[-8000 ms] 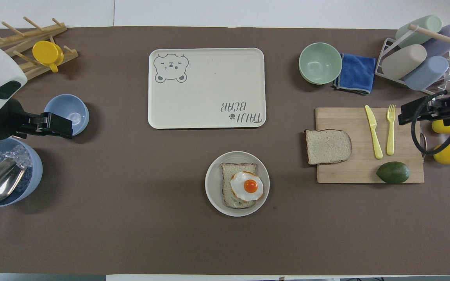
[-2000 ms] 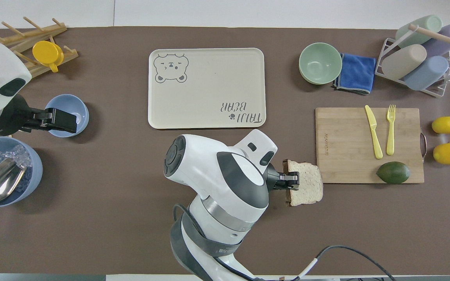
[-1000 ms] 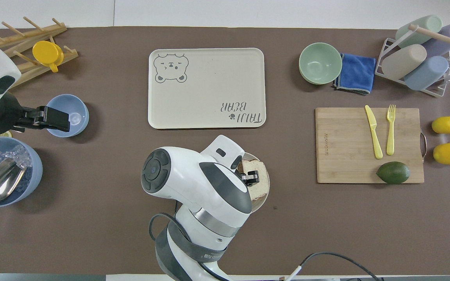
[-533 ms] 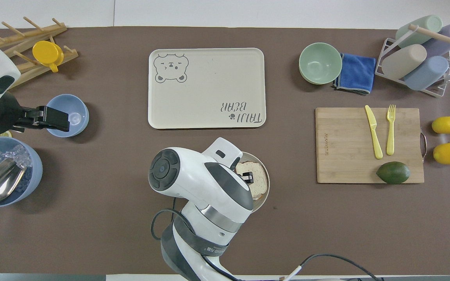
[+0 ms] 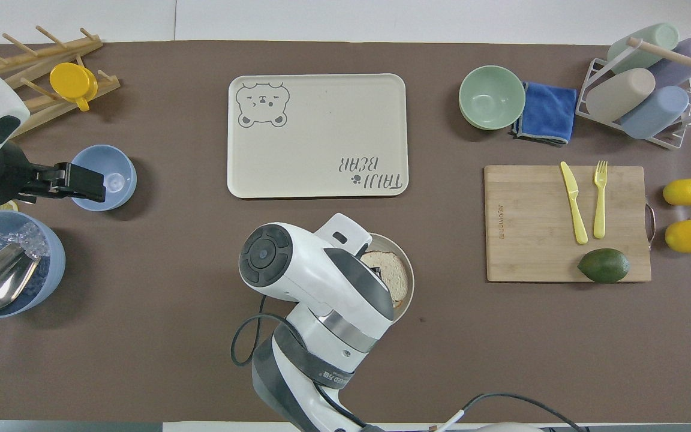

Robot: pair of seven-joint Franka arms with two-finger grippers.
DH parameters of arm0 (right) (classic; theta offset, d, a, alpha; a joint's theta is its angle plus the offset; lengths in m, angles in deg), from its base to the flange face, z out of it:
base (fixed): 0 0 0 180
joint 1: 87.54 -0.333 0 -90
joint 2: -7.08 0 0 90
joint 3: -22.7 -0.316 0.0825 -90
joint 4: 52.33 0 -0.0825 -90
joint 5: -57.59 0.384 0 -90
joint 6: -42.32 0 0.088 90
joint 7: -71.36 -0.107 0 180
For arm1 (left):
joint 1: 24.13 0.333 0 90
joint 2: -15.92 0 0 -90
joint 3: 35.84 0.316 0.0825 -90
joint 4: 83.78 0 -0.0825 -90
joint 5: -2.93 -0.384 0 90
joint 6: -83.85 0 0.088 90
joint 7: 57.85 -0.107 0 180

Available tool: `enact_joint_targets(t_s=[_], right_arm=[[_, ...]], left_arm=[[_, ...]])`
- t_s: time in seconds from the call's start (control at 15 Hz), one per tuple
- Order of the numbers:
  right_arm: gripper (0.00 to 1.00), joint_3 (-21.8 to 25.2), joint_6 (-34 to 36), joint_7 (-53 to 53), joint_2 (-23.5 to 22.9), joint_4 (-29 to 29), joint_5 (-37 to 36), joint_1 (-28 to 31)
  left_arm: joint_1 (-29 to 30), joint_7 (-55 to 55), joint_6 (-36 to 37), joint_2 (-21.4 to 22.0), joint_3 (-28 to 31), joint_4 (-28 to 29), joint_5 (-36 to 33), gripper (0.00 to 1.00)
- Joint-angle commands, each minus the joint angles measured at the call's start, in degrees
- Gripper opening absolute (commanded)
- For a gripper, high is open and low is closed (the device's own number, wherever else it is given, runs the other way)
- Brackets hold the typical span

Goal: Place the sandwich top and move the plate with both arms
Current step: 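Lower the bread slice onto the egg on the plate with the right gripper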

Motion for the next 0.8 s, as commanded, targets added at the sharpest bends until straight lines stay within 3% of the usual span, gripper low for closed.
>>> enact_joint_targets(t_s=[0.0, 0.07, 0.33, 0.53, 0.73], right_arm=[[0.64, -0.4, -3.3, 0.3, 1.5, -2.9, 2.3, 0.8], [0.78, -0.4, -4.4, 0.3, 1.6, -3.5, 3.5, 1.0], [1.00, -0.4, -5.2, 0.2, 1.7, -3.2, 4.4, 1.1], [1.00, -0.4, -4.9, 1.1, 4.1, -3.0, 4.4, 4.2], [1.00, -0.4, -3.1, 6.8, 9.0, -2.9, 4.8, 12.5]], left_arm=[[0.4, 0.0, -1.3, 1.6, -0.2, 2.0, 0.4, 1.00], [0.4, -0.1, -1.3, 1.6, -0.2, 2.0, 0.4, 1.00], [0.3, -0.2, -1.3, 1.6, -0.2, 2.0, 0.3, 1.00], [0.3, 0.1, -1.3, 1.6, -0.2, 2.1, 0.3, 1.00], [0.2, 0.3, -3.7, 2.8, -0.3, 4.8, 0.4, 1.00]])
